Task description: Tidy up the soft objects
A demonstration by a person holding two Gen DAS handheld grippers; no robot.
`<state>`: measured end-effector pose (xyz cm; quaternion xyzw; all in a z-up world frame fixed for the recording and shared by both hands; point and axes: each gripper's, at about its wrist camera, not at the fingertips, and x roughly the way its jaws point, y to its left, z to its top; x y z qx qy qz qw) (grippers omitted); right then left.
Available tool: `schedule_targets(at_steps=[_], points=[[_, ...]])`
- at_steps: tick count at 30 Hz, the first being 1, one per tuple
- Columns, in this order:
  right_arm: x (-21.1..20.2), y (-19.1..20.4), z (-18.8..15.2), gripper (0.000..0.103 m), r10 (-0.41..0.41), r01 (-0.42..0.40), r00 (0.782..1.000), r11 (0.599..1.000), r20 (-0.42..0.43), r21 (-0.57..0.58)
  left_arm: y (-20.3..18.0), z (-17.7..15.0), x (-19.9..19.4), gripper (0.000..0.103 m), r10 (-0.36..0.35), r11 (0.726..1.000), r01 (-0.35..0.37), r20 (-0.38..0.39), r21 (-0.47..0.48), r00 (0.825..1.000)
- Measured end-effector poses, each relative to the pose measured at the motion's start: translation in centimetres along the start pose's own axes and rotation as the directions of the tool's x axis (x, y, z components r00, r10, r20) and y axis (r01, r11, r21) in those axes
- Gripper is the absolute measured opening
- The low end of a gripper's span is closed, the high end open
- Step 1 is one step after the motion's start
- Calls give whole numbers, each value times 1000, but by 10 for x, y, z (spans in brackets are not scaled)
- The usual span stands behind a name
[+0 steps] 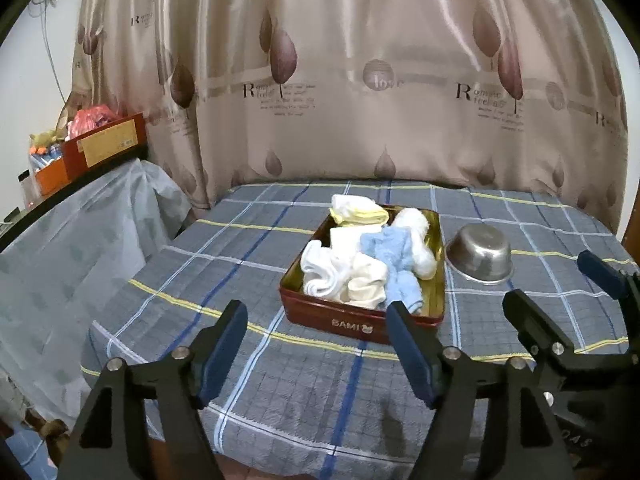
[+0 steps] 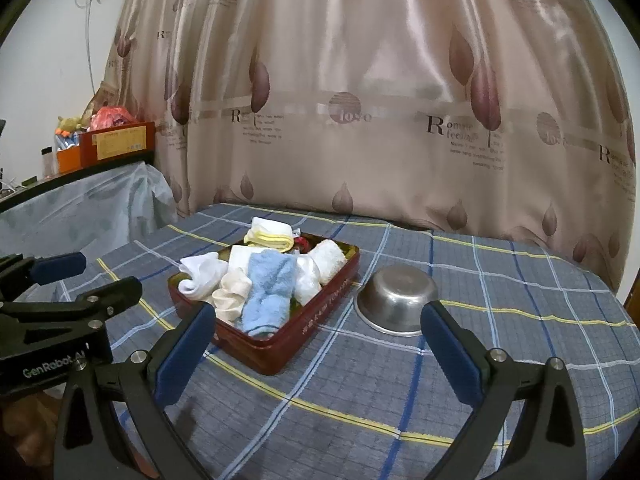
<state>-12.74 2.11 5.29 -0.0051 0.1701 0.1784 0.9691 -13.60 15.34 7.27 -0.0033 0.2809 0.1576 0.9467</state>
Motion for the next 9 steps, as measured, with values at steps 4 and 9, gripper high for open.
schedule_targets(at_steps=[4, 9], points=[[2, -21, -3, 101, -19, 20, 1000, 1000, -23, 24, -1, -1, 5, 74, -4, 1000, 4, -26, 0, 1000], [15, -98, -9, 102, -123, 132, 988, 987, -98, 95, 6, -1, 10, 74, 13, 999, -14, -47, -29, 999]])
